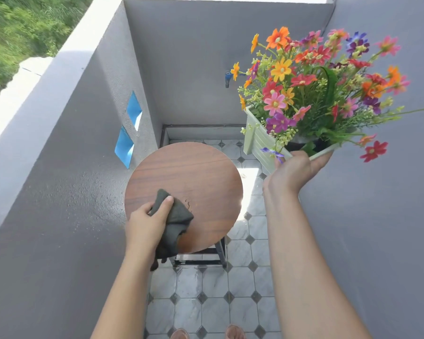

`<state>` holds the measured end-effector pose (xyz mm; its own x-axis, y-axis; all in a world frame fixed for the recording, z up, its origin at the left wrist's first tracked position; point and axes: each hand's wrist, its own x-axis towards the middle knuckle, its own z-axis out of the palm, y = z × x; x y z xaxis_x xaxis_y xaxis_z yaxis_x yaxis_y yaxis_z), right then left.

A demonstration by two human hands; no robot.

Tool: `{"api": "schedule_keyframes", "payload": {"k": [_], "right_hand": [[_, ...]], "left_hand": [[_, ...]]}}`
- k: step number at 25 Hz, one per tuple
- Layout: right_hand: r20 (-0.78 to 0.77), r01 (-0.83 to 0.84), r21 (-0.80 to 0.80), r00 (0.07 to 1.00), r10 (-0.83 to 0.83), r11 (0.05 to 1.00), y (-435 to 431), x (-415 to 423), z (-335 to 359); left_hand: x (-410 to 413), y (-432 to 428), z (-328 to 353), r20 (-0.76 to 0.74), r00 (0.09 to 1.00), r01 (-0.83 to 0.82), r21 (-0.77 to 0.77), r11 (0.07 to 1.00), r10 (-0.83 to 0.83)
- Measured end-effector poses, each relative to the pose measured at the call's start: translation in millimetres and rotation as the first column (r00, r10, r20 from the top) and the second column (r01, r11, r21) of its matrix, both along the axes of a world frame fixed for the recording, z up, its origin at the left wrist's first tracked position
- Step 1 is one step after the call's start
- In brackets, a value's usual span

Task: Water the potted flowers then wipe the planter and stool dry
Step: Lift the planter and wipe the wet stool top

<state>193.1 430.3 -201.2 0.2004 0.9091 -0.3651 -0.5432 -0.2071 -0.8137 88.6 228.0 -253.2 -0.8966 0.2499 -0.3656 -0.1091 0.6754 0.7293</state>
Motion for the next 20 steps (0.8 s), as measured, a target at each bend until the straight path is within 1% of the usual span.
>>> {"api": "schedule_keyframes", "payload": {"k": [1, 2, 3, 4, 5, 6, 7, 8, 11, 14, 15, 17, 18, 19, 20], "right_hand": [[-0.008, 0.001, 0.01, 1.0, -0.001, 1.0, -0.4, -0.1, 2.4], [-0.018, 0.003, 0.013, 1.0, -0.003, 1.0, 0.0, -0.4, 4.0], [-0.026, 0.005, 0.015, 1.0, -0.005, 1.0, 0.4, -0.5, 5.5], [-0.029, 0.004, 0.014, 1.0, -0.003, 1.0, 0.3, -0.7, 5.6], [-0.026, 0.001, 0.01, 1.0, 0.0, 1.0, -0.2, -1.1, 5.1], [-0.02, -0.002, 0.008, 1.0, 0.002, 1.0, -1.2, -1.5, 4.7], [-0.016, -0.004, 0.008, 1.0, 0.004, 1.0, -1.7, -1.5, 5.3], [-0.016, -0.003, 0.009, 1.0, 0.003, 1.0, 0.1, -1.6, 6.9], [-0.023, -0.006, -0.007, 1.0, 0.006, 1.0, 3.6, -3.2, 8.5], [-0.017, -0.009, -0.012, 1.0, 0.009, 1.0, 2.9, -3.1, 11.3], [-0.017, -0.011, -0.006, 1.0, 0.011, 1.0, 2.8, -2.1, 11.5], [-0.017, -0.012, 0.004, 1.0, 0.012, 1.0, 4.3, -0.3, 12.6], [-0.012, -0.009, 0.0, 1.0, 0.009, 1.0, 4.8, 0.0, 13.1], [-0.005, -0.006, -0.005, 1.0, 0.006, 1.0, 4.8, 0.1, 13.8], [-0.001, -0.004, -0.009, 1.0, 0.004, 1.0, 4.3, 0.0, 14.8]], "left_hand": [[1.6, 13.3, 0.1, 0.054, 0.997, 0.047, 0.006, 0.999, -0.048], [4.2, 25.3, -5.0, 0.004, 0.984, 0.176, -0.1, 0.979, -0.177], [8.4, 34.4, -12.2, -0.091, 0.93, 0.319, -0.285, 0.904, -0.357], [12.0, 39.3, -21.9, -0.218, 0.842, 0.354, -0.469, 0.809, -0.494], [16.4, 41.8, -30.5, -0.339, 0.736, 0.322, -0.585, 0.744, -0.586], [22.2, 42.2, -35.9, -0.41, 0.657, 0.309, -0.619, 0.722, -0.633], [28.1, 41.4, -38.8, -0.449, 0.611, 0.322, -0.611, 0.723, -0.652], [33.5, 40.9, -40.7, -0.46, 0.594, 0.343, -0.597, 0.725, -0.66], [40.1, 33.8, -49.7, -0.369, 0.614, 0.405, -0.612, 0.679, -0.698], [21.1, 30.4, -58.4, -0.381, 0.64, 0.45, -0.519, 0.727, -0.668], [17.1, 30.3, -55.5, -0.393, 0.665, 0.471, -0.439, 0.765, -0.635], [13.1, 33.7, -39.8, -0.37, 0.747, 0.509, -0.214, 0.833, -0.552], [12.8, 35.6, -29.1, -0.333, 0.798, 0.501, -0.098, 0.86, -0.503], [10.9, 37.5, -21.5, -0.25, 0.848, 0.49, 0.03, 0.871, -0.468], [8.8, 39.9, -13.1, -0.09, 0.887, 0.461, 0.166, 0.872, -0.452]]}}
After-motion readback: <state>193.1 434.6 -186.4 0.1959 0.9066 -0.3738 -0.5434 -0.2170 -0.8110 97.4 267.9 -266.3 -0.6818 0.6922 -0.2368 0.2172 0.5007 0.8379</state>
